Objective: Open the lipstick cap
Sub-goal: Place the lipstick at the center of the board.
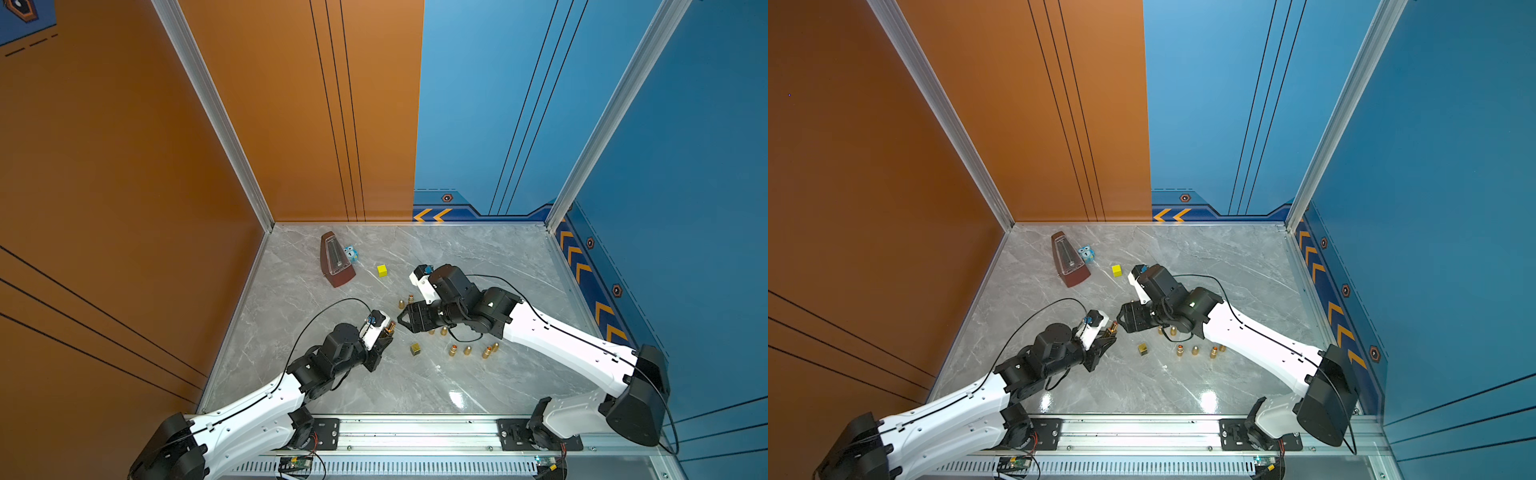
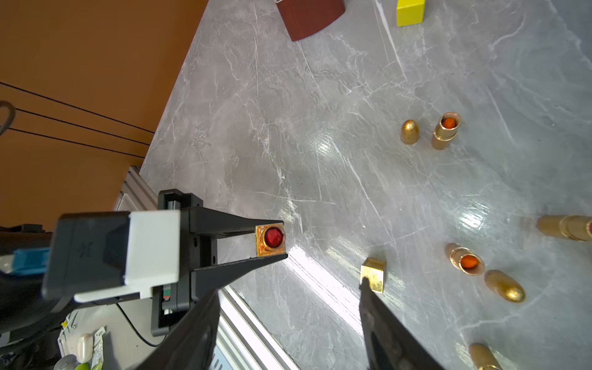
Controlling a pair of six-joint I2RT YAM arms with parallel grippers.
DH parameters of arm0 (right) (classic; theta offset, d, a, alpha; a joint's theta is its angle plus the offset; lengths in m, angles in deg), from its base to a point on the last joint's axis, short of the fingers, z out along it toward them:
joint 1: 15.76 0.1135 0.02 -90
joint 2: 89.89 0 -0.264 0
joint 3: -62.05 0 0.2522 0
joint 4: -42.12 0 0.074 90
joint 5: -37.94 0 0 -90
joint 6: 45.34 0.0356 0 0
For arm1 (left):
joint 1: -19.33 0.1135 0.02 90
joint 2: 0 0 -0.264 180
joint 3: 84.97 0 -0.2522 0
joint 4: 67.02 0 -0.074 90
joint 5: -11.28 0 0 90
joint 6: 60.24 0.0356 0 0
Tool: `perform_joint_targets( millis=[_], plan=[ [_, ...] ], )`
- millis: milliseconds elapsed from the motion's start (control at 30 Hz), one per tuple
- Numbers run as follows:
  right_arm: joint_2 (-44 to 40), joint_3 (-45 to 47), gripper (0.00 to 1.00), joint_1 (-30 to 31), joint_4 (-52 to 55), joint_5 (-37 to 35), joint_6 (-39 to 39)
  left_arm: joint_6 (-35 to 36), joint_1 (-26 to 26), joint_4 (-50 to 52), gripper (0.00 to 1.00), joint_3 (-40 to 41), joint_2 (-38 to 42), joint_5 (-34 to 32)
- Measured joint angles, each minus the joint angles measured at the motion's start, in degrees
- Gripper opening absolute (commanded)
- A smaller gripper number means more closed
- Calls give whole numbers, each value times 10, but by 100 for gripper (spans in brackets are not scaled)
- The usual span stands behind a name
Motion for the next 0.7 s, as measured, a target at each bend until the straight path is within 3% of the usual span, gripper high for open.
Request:
perform_joint_targets(
  millis=[367,700],
  plan=[
    [55,-28,68,9,3,25,10,4,-7,-4,0,-5,-4,1],
    [94,-28,55,20,2,56,21,8,-9,-4,0,-11,5,1]
  ],
)
